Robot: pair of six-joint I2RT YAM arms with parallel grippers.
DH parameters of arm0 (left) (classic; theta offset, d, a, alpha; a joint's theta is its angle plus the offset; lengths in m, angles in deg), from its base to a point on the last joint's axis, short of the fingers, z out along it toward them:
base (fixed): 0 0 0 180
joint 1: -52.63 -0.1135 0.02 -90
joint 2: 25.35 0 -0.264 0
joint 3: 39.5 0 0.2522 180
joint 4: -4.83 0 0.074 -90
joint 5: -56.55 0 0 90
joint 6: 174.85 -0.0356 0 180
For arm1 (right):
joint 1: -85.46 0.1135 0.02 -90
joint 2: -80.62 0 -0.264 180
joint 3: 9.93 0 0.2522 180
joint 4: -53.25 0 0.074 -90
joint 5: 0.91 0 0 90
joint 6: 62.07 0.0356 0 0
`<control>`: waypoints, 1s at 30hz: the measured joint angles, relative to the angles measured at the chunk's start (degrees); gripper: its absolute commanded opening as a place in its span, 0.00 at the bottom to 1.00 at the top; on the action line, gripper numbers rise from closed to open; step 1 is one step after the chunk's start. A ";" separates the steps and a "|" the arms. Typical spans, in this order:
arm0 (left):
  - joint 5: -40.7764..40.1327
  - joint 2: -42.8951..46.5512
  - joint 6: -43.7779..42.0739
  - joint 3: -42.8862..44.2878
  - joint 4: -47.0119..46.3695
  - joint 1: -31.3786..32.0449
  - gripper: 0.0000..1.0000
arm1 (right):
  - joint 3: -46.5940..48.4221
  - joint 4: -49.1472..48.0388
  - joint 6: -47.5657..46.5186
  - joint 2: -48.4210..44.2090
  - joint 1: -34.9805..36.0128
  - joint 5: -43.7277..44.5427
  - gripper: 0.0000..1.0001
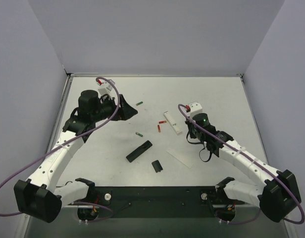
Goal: Unload the batteries from the remote control
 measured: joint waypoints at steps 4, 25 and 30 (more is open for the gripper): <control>-3.80 4.83 -3.63 -1.29 -0.24 -0.04 0.96 | -0.55 1.40 5.29 7.52 -6.56 3.26 0.00; -14.64 11.13 -9.77 -8.02 1.62 -0.74 0.97 | 5.92 2.23 18.97 28.50 -12.24 -3.10 0.11; -14.60 11.13 -9.79 -8.02 1.81 -0.85 0.97 | 6.16 2.08 20.76 31.15 -12.26 -5.22 0.24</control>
